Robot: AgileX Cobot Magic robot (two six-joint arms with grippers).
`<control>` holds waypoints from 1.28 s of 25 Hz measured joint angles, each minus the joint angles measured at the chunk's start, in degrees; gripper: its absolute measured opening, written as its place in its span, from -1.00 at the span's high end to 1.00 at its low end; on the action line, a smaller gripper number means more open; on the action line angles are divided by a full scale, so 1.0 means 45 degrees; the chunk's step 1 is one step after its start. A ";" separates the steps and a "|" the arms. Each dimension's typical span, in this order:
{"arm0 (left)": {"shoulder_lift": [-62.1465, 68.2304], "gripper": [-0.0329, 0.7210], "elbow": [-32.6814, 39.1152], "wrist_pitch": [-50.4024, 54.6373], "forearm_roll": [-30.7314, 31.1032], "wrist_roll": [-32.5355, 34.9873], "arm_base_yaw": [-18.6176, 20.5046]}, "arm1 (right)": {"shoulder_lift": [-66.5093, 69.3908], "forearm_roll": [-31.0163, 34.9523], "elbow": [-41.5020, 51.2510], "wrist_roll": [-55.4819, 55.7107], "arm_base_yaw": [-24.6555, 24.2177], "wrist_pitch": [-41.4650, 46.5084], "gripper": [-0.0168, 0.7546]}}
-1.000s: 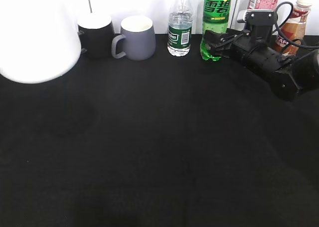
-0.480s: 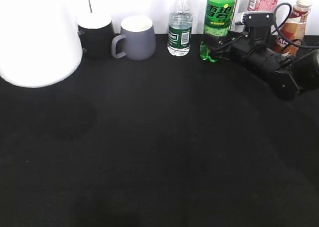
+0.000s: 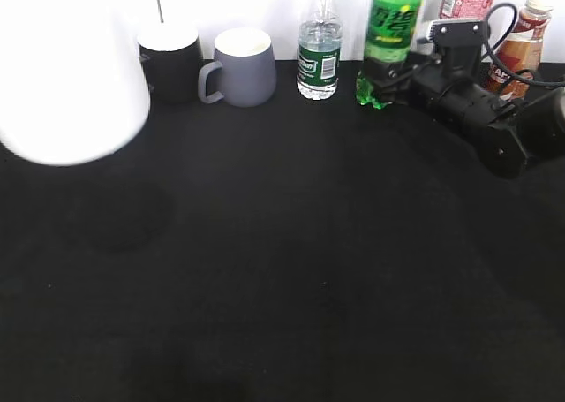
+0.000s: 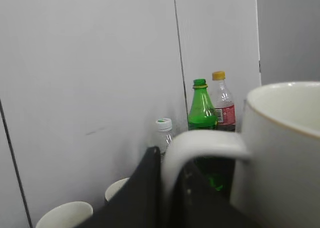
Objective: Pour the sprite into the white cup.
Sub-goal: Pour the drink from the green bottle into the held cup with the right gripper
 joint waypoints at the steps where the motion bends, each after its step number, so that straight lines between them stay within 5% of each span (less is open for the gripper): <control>1: 0.0000 0.82 0.0000 0.0000 0.0125 -0.0032 0.0000 | 0.0000 0.0369 0.0000 -0.0346 0.0000 -0.0232 -0.54; 12: 0.0000 0.82 0.0000 -0.0042 0.0219 -0.0082 0.0000 | 0.1269 -0.0689 -0.1324 0.1383 0.0000 -0.1324 -0.54; 15: 0.0094 0.82 0.0000 -0.0123 0.0231 -0.0094 -0.0025 | 0.1269 -0.0735 -0.2169 0.1415 0.0011 -0.0125 -0.54; 19: 0.0094 0.82 0.0000 0.0333 0.0233 -0.0094 -0.1045 | 0.1269 -0.0703 -0.2183 0.1425 0.0011 0.0026 -0.54; 27: 0.0094 0.82 0.0000 0.0613 0.0208 0.0021 -0.1120 | 0.1295 -0.0092 -0.2323 0.1452 0.0011 0.0141 -0.54; 29: 0.0094 0.82 0.0000 0.0679 0.0208 0.0036 -0.1120 | 0.1513 -0.0074 -0.2725 0.1751 0.0052 0.0218 -0.37; 31: 0.0094 0.82 0.0000 0.0701 0.0208 0.0075 -0.1120 | 0.1600 -0.0092 -0.2809 0.1816 0.0110 0.0216 0.02; 32: 0.0094 0.82 0.0000 0.0718 0.0208 0.0100 -0.1120 | 0.1604 -0.0166 -0.2809 0.1828 0.0110 0.0216 0.02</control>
